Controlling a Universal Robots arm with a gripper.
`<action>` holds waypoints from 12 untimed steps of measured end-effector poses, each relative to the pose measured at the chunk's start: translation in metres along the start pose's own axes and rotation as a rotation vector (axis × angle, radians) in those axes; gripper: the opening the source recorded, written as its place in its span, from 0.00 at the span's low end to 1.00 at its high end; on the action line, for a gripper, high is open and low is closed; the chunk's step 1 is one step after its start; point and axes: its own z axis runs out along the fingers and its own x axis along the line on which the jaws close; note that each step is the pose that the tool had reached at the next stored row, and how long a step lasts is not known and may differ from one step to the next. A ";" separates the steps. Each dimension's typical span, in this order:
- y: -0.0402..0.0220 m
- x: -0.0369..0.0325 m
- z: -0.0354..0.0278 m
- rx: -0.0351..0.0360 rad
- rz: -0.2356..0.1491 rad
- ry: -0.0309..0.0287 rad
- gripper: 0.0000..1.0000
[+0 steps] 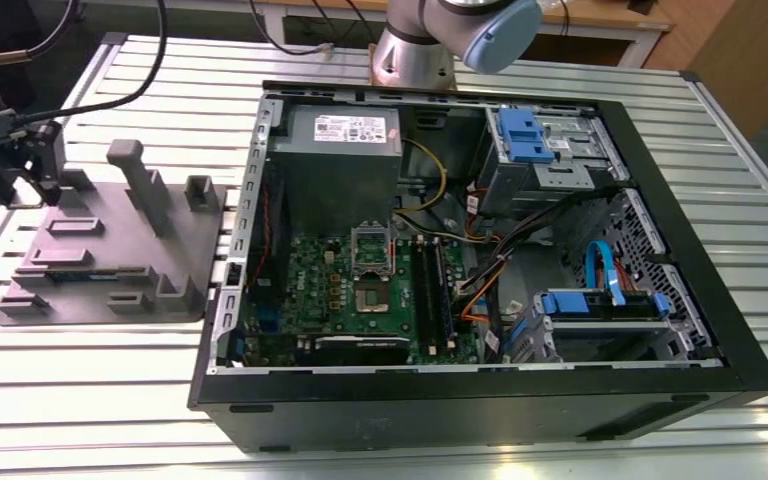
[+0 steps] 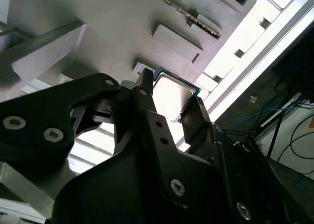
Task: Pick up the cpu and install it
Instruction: 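Pick up the cpu and move it towards the insertion slot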
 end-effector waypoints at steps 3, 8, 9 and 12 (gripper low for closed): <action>0.0002 0.0000 -0.0047 0.0000 0.000 0.0000 0.47; 0.0005 0.0000 -0.0128 -0.0001 0.000 -0.0001 0.47; 0.0005 0.0000 -0.0143 0.0000 0.000 -0.0001 0.47; 0.0006 0.0000 -0.0159 -0.0001 0.000 -0.0003 0.47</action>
